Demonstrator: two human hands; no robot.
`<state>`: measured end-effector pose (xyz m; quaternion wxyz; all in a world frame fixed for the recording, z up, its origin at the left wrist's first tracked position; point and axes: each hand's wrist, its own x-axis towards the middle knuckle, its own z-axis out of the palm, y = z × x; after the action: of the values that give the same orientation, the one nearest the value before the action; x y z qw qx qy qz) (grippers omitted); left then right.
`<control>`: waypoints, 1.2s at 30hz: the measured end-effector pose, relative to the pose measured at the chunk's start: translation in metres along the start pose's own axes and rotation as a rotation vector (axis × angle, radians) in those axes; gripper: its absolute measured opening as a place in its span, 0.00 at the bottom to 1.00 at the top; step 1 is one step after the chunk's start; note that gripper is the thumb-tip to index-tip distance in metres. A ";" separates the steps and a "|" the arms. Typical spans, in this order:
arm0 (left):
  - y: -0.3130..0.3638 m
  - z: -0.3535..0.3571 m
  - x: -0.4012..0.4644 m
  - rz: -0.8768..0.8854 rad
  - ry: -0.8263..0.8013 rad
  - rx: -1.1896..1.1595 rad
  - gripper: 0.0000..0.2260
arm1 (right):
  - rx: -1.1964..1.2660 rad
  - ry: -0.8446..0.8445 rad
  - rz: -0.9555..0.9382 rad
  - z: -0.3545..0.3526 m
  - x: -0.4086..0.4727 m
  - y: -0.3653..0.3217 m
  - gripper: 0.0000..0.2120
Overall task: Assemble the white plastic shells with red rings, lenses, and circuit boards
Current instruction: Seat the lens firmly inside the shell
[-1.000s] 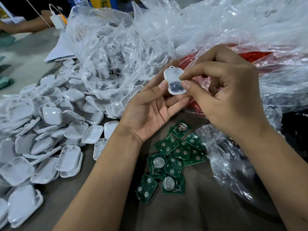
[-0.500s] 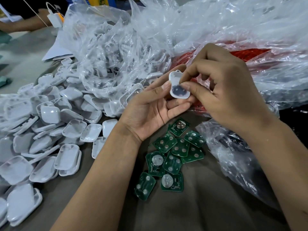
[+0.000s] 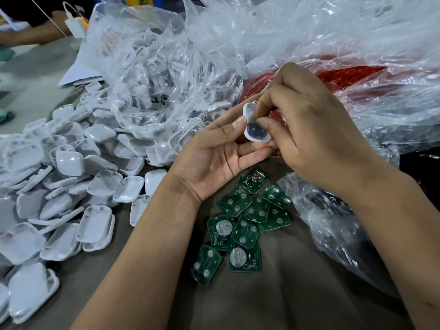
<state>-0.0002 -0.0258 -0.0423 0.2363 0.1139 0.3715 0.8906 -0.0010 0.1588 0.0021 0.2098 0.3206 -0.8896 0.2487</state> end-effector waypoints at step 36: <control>0.001 -0.001 -0.001 0.026 -0.053 -0.046 0.29 | 0.185 0.006 -0.046 -0.021 -0.002 0.012 0.03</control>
<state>0.0001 -0.0275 -0.0421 0.2371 0.1367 0.3433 0.8985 -0.0029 0.1797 0.0137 0.1876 0.3581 -0.8547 0.3258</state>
